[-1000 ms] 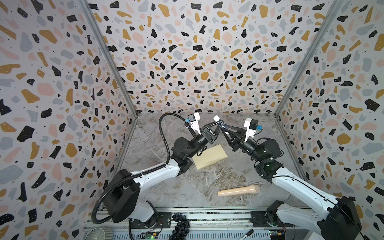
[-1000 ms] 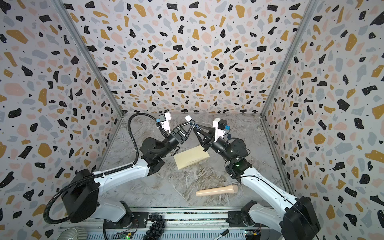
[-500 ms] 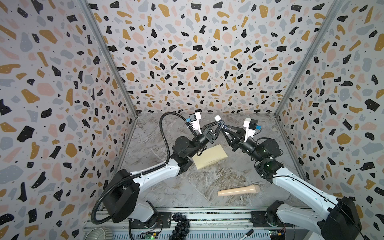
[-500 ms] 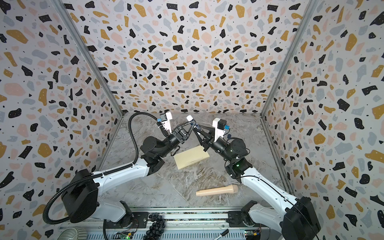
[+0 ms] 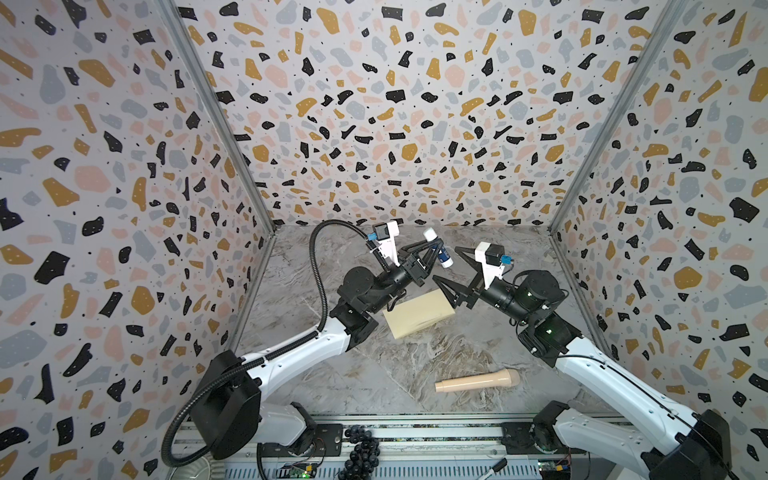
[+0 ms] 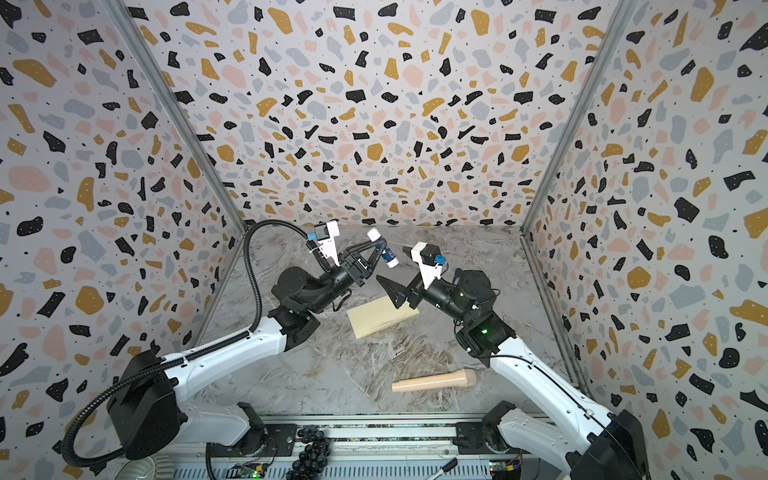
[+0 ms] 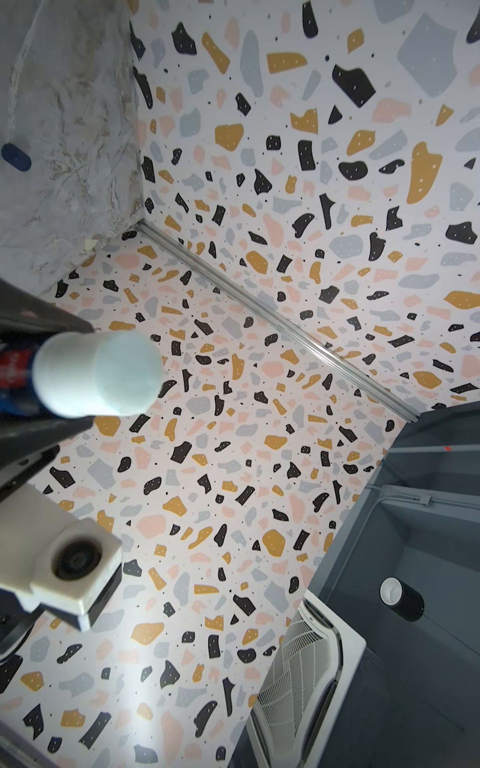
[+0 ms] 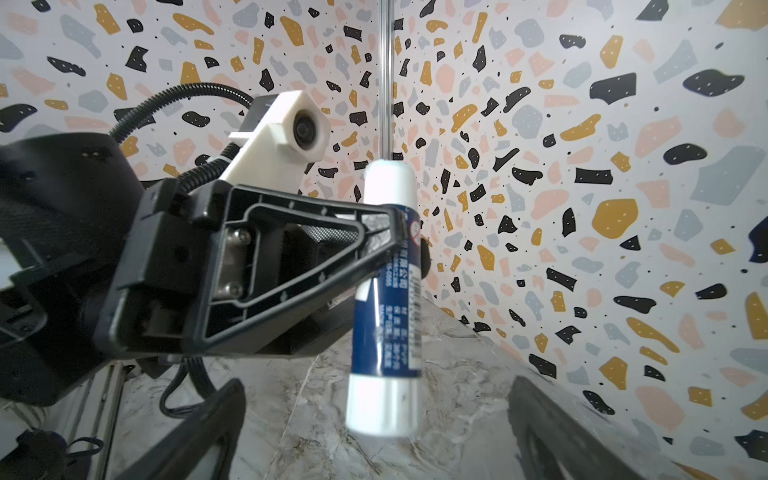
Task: Place the letter into the envelope and seal it
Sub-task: 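Lower the open right gripper to the envelope flap edge and grasp it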
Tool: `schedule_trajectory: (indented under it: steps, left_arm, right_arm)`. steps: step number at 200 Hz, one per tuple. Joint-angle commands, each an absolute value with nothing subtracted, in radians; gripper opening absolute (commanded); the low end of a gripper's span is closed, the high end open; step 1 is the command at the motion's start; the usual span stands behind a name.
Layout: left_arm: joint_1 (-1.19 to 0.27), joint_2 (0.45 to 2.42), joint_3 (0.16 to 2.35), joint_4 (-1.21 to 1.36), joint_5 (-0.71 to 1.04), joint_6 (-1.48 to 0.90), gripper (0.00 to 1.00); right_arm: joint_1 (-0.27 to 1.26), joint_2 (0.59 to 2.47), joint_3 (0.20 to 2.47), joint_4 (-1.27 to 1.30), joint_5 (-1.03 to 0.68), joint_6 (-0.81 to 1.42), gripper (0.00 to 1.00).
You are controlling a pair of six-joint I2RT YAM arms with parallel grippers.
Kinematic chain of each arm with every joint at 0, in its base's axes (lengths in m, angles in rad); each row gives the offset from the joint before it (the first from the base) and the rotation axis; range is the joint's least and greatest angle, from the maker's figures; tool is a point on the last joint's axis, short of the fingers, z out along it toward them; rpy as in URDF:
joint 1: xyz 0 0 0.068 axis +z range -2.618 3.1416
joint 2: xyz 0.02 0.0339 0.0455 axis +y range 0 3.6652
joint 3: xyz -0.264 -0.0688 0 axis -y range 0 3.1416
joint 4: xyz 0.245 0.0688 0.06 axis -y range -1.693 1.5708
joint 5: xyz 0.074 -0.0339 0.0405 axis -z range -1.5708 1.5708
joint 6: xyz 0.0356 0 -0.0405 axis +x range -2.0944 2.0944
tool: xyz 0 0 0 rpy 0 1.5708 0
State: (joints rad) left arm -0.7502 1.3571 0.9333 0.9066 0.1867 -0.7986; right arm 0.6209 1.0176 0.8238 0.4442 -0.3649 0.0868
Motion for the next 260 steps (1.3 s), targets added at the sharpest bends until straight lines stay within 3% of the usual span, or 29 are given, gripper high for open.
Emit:
schedule_trajectory:
  steps: [1,47,127,185,260]
  left_arm:
    - [-0.718,1.324,0.954,0.873,0.202,-0.735,0.00]
    - [-0.677,1.264,0.953,0.577,0.152,-0.514,0.00]
    - [-0.655,1.195,0.894,0.377,0.014,-0.317,0.00]
    - [-0.653,1.189,0.878,0.371,0.007,-0.301,0.00]
    - [-0.653,1.160,0.851,0.362,0.000,-0.301,0.00]
  right_arm:
    - [0.615,0.970,0.863,0.354,-0.334,-0.037,0.99]
    - [0.590,0.958,0.852,0.207,-0.319,0.053,0.99]
    - [0.542,0.970,0.717,-0.010,-0.162,0.609,0.99]
    - [0.586,1.083,0.555,0.170,-0.181,1.074,1.00]
    - [0.653,1.263,0.543,0.289,-0.149,1.311,0.96]
